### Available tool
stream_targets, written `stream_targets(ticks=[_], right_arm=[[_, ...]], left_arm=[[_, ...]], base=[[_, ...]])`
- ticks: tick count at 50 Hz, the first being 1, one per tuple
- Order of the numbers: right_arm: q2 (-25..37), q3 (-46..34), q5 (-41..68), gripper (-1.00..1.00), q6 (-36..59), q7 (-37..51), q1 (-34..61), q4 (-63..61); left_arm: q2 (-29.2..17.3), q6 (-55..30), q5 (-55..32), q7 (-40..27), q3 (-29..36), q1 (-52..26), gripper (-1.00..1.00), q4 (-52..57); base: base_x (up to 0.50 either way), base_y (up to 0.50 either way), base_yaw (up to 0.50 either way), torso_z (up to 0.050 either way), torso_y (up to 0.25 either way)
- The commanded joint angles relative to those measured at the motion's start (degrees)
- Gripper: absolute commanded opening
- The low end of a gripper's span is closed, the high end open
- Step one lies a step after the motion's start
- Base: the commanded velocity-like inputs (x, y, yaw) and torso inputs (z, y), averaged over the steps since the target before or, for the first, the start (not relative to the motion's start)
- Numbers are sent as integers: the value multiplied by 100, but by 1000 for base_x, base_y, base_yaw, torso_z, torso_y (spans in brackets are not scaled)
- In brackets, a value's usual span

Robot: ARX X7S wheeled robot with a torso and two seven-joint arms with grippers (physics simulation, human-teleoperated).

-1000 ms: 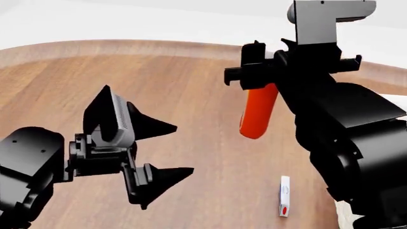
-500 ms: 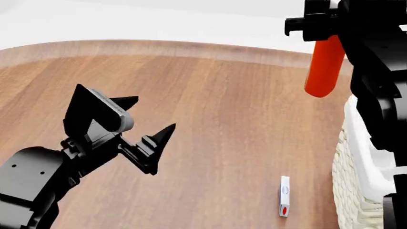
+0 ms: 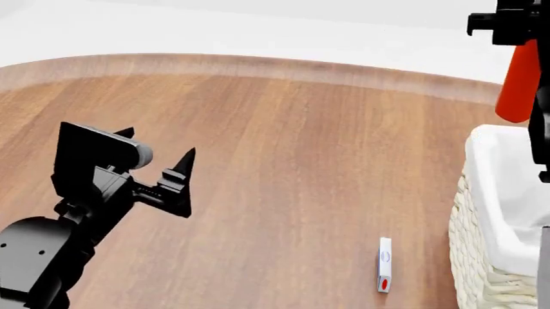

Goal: Pick up the ketchup, and put it in the basket.

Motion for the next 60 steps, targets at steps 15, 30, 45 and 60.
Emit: stream_targets(ticks=[15,30,45,60], right_arm=[[-77,695,-1119,-100,-1094,-235,-150,1183],[-83,1528,-1538,-100,-1156,-237,-543,1186],[-73,2129,-1990,-100,-1429,-251,-938,1187],[-53,2468,-2181,-100,-1522,-213,-1167,1187]], left_arm=[[-72,-410,-293,-136,-276,587,100,1036],[-159,-425,-396,-106,-271,768,100,1214],[-271,-489,-531,18,-225,880,100,1433],[-324,-447,-583,22,-197,1017,100,1512]], base=[[0,0,0,0,1],[0,0,0,1,0],[0,0,0,0,1],[0,0,0,0,0]])
